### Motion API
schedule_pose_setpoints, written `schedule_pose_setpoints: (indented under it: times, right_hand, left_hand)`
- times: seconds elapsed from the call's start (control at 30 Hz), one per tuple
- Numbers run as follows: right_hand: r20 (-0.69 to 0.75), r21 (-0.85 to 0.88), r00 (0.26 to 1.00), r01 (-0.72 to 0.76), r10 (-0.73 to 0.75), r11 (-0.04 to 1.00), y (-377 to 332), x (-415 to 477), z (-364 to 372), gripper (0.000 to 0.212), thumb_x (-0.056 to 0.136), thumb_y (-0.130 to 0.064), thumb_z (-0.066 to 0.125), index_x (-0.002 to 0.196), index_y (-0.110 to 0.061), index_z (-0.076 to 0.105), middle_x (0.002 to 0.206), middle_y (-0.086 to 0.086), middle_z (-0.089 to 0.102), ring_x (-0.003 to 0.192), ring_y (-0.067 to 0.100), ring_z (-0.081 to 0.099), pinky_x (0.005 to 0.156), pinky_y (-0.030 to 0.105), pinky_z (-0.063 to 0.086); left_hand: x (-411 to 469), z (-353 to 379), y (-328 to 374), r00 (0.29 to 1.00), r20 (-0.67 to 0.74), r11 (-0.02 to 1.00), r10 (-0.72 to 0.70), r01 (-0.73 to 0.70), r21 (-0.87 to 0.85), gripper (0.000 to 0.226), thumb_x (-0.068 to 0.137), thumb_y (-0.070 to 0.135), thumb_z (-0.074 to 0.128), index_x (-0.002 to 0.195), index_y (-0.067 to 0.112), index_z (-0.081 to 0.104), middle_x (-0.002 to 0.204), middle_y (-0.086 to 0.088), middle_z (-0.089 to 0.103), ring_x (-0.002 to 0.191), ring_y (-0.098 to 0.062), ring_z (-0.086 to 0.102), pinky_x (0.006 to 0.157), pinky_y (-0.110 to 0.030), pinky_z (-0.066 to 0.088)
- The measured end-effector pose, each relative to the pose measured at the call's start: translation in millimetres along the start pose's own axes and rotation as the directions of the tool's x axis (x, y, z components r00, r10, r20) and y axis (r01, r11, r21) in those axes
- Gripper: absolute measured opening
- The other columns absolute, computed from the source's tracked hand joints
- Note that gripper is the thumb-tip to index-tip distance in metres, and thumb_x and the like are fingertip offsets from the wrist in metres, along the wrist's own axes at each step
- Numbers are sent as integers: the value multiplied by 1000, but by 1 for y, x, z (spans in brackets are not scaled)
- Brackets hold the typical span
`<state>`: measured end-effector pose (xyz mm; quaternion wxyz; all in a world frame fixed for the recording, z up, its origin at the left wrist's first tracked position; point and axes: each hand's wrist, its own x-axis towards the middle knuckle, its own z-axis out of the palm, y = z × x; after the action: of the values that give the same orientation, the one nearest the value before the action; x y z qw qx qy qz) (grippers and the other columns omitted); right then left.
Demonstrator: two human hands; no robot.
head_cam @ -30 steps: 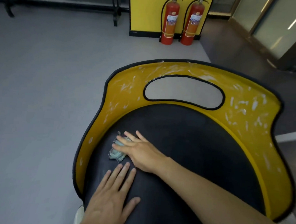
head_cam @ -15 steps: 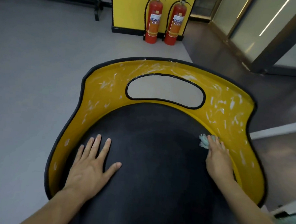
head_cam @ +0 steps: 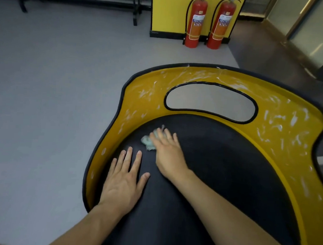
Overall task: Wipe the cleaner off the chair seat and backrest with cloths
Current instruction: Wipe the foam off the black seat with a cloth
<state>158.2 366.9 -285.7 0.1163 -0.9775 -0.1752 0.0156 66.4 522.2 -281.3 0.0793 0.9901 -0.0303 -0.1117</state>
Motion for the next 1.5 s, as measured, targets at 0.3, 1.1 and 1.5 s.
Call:
schedule_pose_setpoints:
  times: [0.3,1.1,1.5]
  right_hand:
    - [237,90,928,275,-289,957,-3,-100,-16,63,104,-13,34,161,-30,14,169,-4,5,155,18,-5,126,45,-1]
    - [240,453,962,-229,129,862,16,-84,-58,66,86,-47,73,145,-36,46,136,-5,49,130,17,41,108,37,39]
    - [117,436,993,-55,4,898,34,-58,-135,21,82,-45,78,76,-29,66,105,-15,55,103,7,54,89,32,43]
  left_hand:
    - [-51,-8,6,995,86,999,-40,39,13,81,88,68,-7,157,25,-17,167,-3,-18,151,-16,-21,122,-33,-6]
    - [-12,-55,34,985,-173,590,26,-155,-793,24,92,12,68,92,36,68,80,12,64,76,-5,60,72,-28,49]
    - [6,-114,31,951,-94,866,293,-306,-396,27,94,41,67,121,40,62,97,16,66,91,-4,59,78,-29,48]
